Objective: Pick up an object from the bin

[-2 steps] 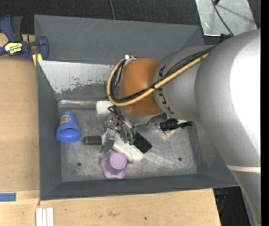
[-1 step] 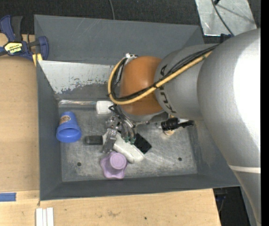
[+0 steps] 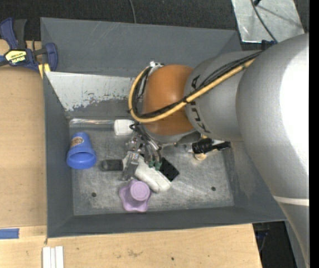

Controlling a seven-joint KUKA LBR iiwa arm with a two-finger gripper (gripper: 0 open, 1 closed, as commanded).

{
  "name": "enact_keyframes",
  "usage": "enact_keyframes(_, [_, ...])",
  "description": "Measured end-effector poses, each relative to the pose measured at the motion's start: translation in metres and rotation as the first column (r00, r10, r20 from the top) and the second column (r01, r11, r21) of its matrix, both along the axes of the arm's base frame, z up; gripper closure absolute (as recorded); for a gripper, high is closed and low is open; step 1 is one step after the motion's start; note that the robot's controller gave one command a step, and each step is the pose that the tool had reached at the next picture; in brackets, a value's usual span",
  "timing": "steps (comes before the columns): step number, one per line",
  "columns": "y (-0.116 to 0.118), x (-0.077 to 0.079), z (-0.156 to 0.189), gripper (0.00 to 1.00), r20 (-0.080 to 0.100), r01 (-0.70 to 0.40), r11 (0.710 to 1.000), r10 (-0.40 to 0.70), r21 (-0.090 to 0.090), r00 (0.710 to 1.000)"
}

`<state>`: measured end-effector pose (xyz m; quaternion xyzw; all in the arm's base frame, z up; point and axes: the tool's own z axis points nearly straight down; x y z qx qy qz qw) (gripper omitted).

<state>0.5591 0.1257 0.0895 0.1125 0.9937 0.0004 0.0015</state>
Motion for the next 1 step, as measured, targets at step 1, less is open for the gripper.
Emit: enact_keyframes(1, [0.0,0.0003,0.0036,1.0,0.0,0.0,1.0,0.0,0.0,1.0])
